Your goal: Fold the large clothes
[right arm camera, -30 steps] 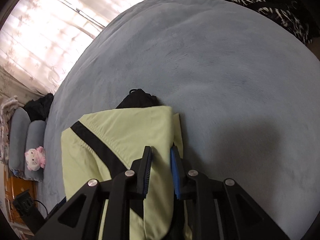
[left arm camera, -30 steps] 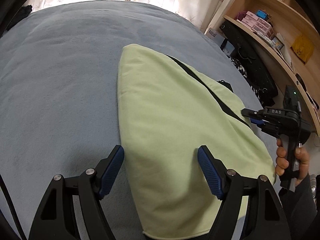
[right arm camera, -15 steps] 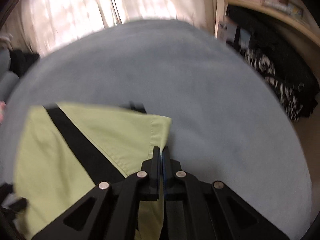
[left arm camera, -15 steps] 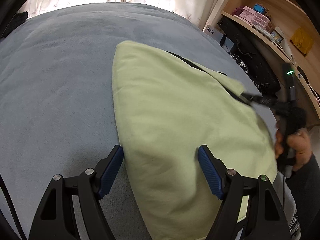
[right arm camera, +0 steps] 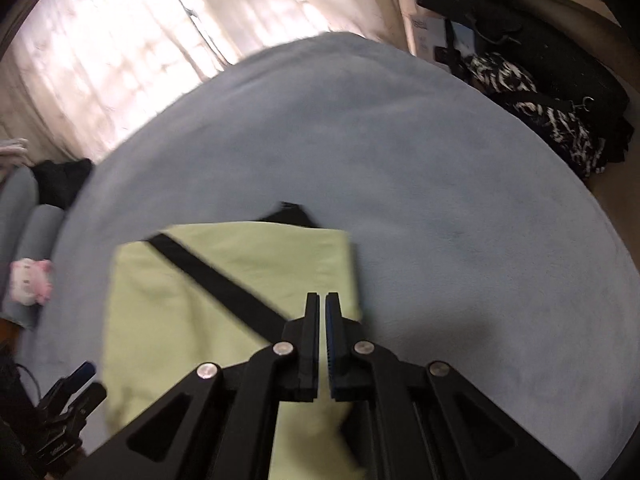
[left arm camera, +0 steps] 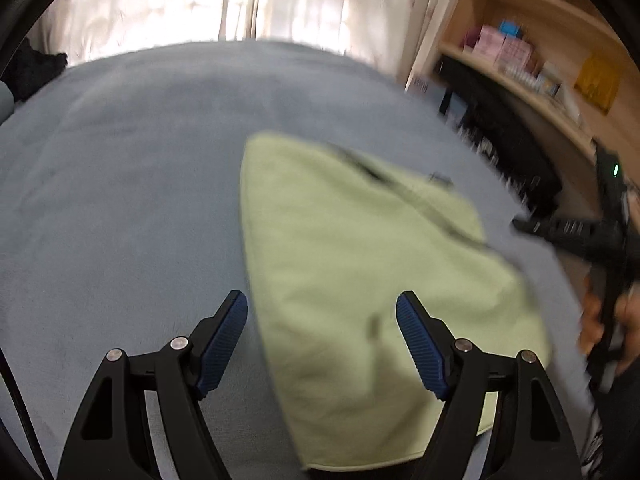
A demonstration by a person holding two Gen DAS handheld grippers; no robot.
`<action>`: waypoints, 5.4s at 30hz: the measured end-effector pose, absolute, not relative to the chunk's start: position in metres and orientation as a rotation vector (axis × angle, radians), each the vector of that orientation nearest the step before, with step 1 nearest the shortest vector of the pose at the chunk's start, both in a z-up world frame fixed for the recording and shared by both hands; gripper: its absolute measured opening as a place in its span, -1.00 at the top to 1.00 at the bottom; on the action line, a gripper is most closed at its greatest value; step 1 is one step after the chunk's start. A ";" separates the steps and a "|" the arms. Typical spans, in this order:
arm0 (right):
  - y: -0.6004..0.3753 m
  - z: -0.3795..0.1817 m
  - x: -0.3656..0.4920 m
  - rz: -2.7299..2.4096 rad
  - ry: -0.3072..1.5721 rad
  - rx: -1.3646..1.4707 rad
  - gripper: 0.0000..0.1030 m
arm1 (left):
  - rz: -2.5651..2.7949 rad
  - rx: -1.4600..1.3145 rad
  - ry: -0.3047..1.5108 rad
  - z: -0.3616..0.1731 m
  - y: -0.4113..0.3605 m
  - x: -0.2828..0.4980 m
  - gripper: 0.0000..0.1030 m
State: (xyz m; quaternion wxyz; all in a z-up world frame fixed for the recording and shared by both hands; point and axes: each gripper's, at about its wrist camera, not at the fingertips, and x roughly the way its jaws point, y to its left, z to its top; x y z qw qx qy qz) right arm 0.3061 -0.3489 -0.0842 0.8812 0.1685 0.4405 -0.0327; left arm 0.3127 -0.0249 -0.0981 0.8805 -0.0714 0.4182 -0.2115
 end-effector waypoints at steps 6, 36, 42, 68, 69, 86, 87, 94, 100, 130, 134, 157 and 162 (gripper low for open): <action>-0.291 -0.097 0.297 0.074 0.961 0.378 0.95 | -0.464 -0.160 0.864 -0.088 -0.058 0.304 -0.33; -0.326 -0.111 0.205 -0.247 0.982 0.355 0.87 | -0.402 -0.044 0.945 -0.101 -0.058 0.259 -0.28; -0.319 -0.099 0.189 -0.193 0.992 0.382 0.87 | -0.396 -0.062 0.947 -0.081 -0.051 0.239 -0.30; -0.267 0.032 0.157 0.054 0.912 0.247 -0.01 | -0.433 -0.100 0.928 -0.001 -0.010 0.173 -0.71; -0.268 0.032 0.160 0.058 0.916 0.245 -0.01 | -0.429 -0.104 0.933 -0.001 -0.010 0.175 -0.73; -0.347 -0.092 0.253 0.117 1.148 0.385 -0.01 | -0.401 -0.323 1.161 -0.100 -0.006 0.276 -0.74; -0.351 -0.100 0.258 0.123 1.161 0.396 -0.01 | -0.405 -0.347 1.177 -0.108 -0.006 0.282 -0.74; -0.377 -0.160 0.284 0.239 1.241 0.546 -0.01 | -0.436 -0.393 1.219 -0.144 -0.020 0.312 -0.74; -0.376 -0.187 0.303 0.444 1.220 0.650 -0.02 | -0.469 -0.423 1.249 -0.175 -0.033 0.331 -0.74; -0.177 -0.030 0.254 0.489 0.937 0.168 0.83 | -0.463 -0.269 0.955 -0.069 0.054 0.282 0.35; -0.114 -0.007 0.272 0.553 0.877 0.179 0.83 | -0.403 -0.233 0.923 -0.027 0.123 0.299 0.35; 0.088 -0.157 0.581 0.530 0.912 0.418 0.64 | -0.236 -0.055 1.010 -0.135 0.305 0.591 -0.17; 0.060 -0.179 0.584 0.544 0.978 0.534 0.22 | -0.217 -0.194 0.922 -0.154 0.336 0.584 -0.57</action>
